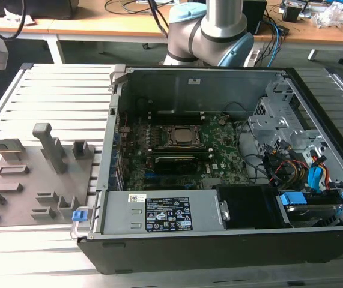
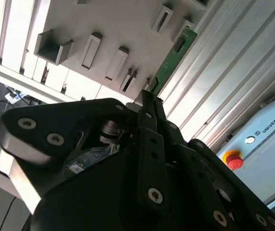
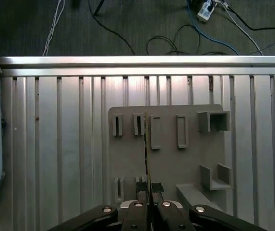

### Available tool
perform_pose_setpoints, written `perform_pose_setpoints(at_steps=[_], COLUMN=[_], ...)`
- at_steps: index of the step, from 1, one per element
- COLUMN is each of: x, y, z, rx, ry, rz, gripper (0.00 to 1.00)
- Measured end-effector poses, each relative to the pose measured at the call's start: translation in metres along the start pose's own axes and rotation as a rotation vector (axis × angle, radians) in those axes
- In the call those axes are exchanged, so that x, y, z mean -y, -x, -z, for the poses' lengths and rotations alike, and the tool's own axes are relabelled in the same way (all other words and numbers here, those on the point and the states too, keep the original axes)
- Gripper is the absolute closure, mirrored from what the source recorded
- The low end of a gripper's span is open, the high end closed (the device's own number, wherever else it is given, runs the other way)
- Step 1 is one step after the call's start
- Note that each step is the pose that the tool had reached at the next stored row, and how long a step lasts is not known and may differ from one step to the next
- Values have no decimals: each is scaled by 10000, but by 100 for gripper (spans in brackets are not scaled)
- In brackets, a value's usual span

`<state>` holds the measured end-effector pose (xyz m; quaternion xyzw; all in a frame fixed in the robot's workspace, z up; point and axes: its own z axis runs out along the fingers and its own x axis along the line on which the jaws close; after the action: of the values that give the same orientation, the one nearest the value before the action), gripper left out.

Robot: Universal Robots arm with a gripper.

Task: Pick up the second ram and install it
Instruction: 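Pick up the second ram and move it above second insertion slot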

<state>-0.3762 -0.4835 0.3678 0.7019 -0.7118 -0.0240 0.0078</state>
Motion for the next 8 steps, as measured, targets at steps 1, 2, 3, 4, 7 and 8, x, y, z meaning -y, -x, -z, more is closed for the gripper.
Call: perform_pose_setpoints(at_steps=[1, 2, 3, 4, 7, 8], x=[0, -1, -2, -3, -5, -7], y=[0, 0, 1, 2, 3, 5], z=[13, 26, 52, 67, 126, 157], rx=[0, -1, -1, 0, 0, 0], ry=[1, 1, 1, 0, 0, 0], rz=[1, 1, 0, 1, 1, 0], gripper=[86, 86, 86, 86, 86, 86])
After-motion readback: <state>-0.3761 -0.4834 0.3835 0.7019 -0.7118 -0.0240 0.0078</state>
